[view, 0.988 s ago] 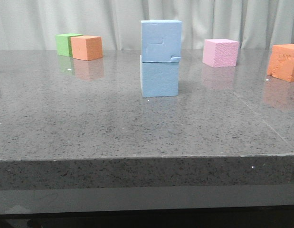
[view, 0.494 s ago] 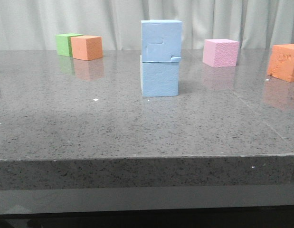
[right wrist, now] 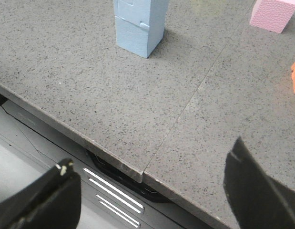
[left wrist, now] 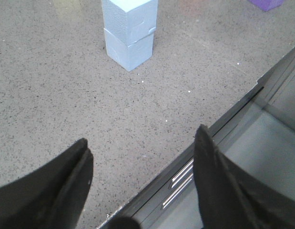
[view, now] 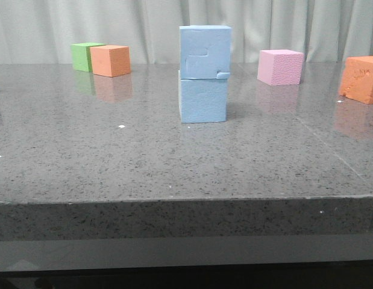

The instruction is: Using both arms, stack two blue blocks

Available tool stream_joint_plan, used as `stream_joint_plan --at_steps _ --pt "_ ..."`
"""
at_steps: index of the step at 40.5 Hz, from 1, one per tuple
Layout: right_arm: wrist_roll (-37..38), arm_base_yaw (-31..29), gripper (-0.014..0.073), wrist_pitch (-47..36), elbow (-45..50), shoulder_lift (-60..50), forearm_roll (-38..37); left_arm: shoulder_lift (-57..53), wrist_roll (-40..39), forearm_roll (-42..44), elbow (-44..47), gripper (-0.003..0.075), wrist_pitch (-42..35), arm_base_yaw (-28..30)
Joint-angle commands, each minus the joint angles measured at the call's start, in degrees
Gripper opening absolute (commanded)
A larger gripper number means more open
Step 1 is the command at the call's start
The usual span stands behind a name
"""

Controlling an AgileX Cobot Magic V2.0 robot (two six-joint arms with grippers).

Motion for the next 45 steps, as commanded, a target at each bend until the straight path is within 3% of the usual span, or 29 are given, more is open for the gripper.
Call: stream_joint_plan --at_steps 1,17,21,25,36,39,45 --pt "-0.64 -0.37 0.0615 -4.23 -1.45 0.20 -0.24 -1.19 -0.36 -1.15 0.39 0.0441 -5.42 -0.12" --pt "-0.64 -0.37 0.0615 -4.90 -1.45 0.20 -0.29 -1.27 0.36 -1.04 2.99 0.0439 -8.60 -0.12" --pt "-0.64 -0.37 0.0588 -4.97 -1.41 0.20 -0.29 -1.27 1.58 -0.94 2.99 0.0403 -9.61 -0.12" --pt "-0.64 -0.37 0.0468 -4.97 -1.41 0.20 -0.29 -1.27 1.99 -0.73 2.99 0.0326 -10.86 -0.12" --pt "-0.64 -0.37 -0.0001 -4.92 -1.33 0.20 -0.23 -1.27 2.86 -0.73 4.18 0.0048 -14.09 -0.12" --pt "-0.64 -0.37 -0.0075 -4.98 -1.15 0.20 -0.23 -1.27 3.25 0.01 4.84 -0.0020 -15.05 -0.12" --pt "-0.64 -0.37 -0.0068 -5.06 -0.75 0.20 -0.23 -1.27 4.34 2.15 4.95 -0.0020 -15.82 -0.12"
